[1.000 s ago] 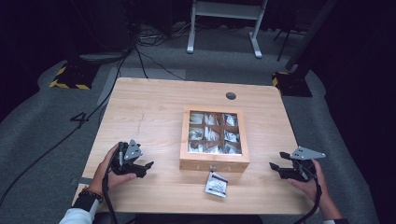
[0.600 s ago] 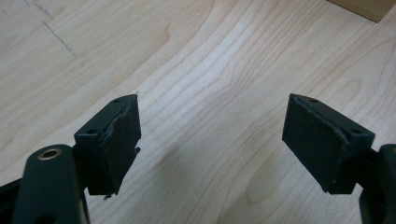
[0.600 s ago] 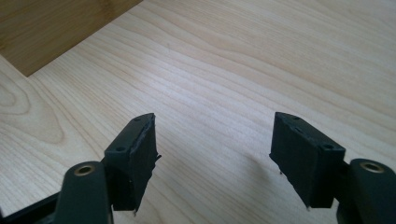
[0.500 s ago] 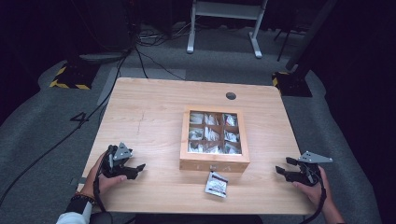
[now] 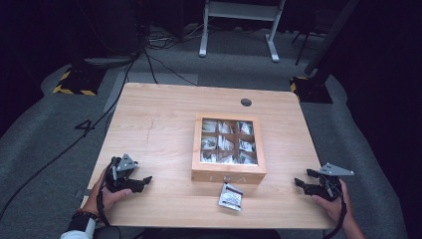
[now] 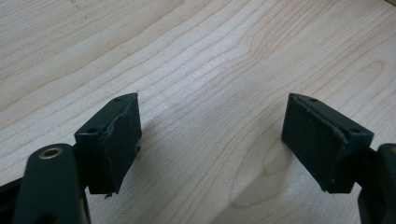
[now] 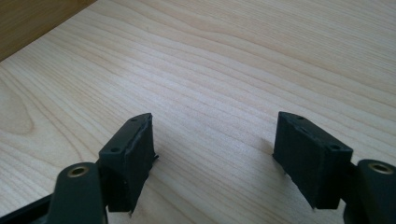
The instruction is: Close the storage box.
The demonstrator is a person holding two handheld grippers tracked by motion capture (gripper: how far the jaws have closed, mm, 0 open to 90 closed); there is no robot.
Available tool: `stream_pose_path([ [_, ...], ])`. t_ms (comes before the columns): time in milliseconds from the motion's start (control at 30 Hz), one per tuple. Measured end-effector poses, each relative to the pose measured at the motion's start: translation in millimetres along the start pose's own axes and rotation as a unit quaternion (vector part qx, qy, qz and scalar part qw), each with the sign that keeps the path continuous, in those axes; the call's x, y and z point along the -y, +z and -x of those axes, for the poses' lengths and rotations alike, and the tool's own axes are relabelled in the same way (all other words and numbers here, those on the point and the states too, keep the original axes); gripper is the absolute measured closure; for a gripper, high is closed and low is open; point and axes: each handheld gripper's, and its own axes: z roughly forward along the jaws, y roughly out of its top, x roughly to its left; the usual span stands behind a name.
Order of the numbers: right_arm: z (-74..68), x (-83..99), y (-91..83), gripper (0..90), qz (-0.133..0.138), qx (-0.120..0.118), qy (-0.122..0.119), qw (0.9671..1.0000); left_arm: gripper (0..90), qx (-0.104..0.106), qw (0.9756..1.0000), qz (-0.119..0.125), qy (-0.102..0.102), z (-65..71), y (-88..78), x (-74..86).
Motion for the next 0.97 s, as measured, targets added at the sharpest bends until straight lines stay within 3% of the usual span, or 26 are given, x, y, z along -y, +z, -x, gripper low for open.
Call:
stream_pose_path([
  [967,0.1,-0.1,0.3,27.4,-0.001,0.000,0.000,1.0000,20.1,-0.002,1.0000,-0.001,0.002,-0.6,-0.5,0.1],
])
